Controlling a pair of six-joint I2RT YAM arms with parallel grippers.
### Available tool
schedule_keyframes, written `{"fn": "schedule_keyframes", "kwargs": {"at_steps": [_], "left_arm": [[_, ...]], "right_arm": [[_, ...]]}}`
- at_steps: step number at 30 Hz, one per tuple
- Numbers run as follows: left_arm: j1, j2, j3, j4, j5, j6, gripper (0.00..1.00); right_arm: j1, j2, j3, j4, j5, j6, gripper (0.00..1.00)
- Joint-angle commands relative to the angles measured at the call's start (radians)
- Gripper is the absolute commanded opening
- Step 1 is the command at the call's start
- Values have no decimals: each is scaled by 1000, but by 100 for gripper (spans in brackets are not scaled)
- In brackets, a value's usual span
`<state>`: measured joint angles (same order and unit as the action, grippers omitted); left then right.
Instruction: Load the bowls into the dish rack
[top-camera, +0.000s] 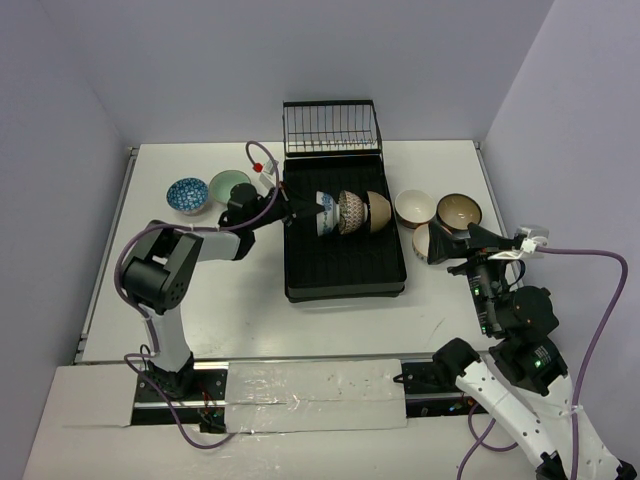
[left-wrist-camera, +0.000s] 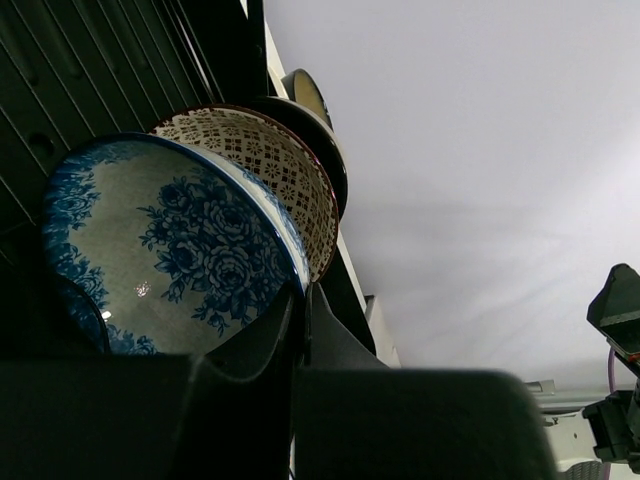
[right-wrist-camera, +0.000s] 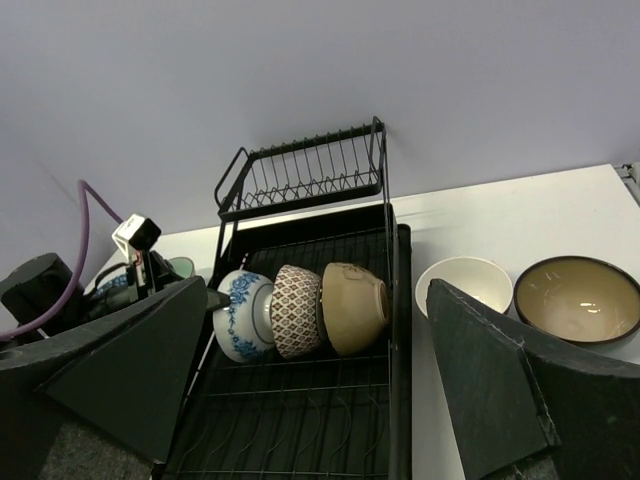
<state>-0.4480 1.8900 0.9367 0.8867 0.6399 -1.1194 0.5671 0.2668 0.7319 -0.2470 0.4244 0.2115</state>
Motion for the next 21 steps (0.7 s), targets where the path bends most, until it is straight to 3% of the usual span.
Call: {"fn": "schedule_keyframes", "kwargs": {"at_steps": [1,4,11,17,21], "left_arm": [[-4,12,21,58,-2,16,1],[-4,18,28,38,-6,24,6],[-4,-28,40,-101,-63,99,36],[-9,-109,40,-235,-114,161,54],[-24,-167,57,-348,-161,208,57]], "right_arm": [[13,9,-3,25,2,-11,98],[13,8,-3,26,1,-11,98],[13,9,-3,28,-1,-9,98],[13,12,-5,29,-4,-8,98],[13,14,-5,29,-7,-8,98]]}}
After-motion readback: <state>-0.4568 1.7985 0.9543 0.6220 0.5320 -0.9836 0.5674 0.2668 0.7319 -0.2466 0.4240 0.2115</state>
